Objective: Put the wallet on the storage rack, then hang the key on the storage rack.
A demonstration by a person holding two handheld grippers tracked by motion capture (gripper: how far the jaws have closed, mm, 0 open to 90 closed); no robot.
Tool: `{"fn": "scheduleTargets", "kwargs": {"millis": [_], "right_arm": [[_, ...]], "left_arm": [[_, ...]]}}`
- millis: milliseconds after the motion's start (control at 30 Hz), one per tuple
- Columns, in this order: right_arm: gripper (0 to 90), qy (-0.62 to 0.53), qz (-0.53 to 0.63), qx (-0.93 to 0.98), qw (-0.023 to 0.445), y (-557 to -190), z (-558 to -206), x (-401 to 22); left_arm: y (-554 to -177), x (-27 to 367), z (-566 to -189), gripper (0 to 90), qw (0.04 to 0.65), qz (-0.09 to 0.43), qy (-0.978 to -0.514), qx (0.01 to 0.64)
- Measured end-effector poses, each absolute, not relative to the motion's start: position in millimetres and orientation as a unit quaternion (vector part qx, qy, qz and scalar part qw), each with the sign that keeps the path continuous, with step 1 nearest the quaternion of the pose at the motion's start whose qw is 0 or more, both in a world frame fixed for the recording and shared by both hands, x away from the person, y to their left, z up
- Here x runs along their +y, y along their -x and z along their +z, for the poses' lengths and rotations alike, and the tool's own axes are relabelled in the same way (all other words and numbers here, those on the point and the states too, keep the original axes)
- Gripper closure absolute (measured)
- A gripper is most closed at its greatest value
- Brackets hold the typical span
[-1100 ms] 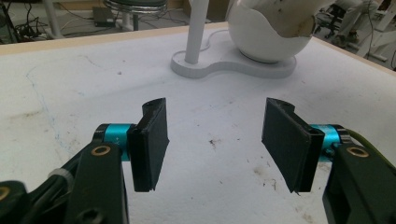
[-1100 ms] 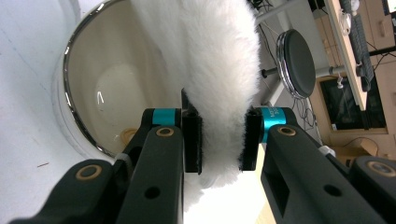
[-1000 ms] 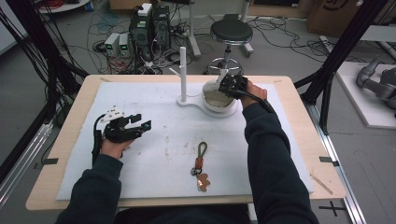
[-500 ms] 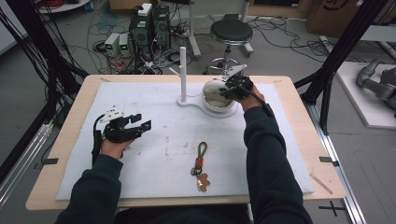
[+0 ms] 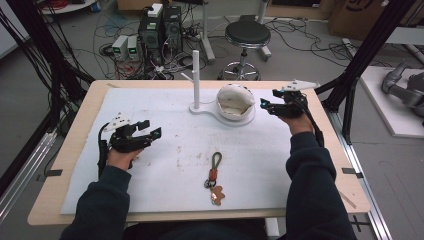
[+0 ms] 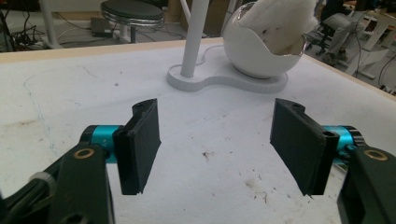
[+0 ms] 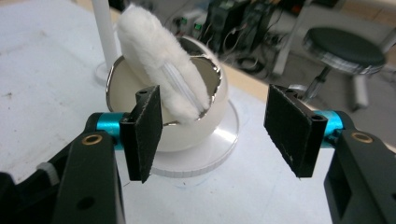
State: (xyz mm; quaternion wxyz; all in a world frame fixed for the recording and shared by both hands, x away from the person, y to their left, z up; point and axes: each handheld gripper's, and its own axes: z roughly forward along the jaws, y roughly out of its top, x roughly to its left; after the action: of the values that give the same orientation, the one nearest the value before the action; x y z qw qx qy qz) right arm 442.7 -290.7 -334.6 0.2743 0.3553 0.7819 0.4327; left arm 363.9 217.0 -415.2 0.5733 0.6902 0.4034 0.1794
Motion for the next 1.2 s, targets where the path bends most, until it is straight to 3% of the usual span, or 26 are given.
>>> {"fn": "scheduleTargets", "kwargs": {"millis": [300,600,1200], "right_arm": [[26.5,-0.392,0.458,0.755,0.258,-399.0,-366.7,-323.0],[24.9,-0.408,0.455,0.749,0.257,-379.6,-390.6,-330.5],[25.0,-0.415,0.433,0.753,0.269,-373.7,-396.9,-332.3]], "left_arm": [[-361.0,214.4,-415.0,23.3,0.572,0.188,-0.693,0.396],[-358.9,212.7,-417.0,23.3,0.565,0.191,-0.698,0.397],[-358.5,202.6,-418.7,25.0,0.548,0.180,-0.711,0.403]]}}
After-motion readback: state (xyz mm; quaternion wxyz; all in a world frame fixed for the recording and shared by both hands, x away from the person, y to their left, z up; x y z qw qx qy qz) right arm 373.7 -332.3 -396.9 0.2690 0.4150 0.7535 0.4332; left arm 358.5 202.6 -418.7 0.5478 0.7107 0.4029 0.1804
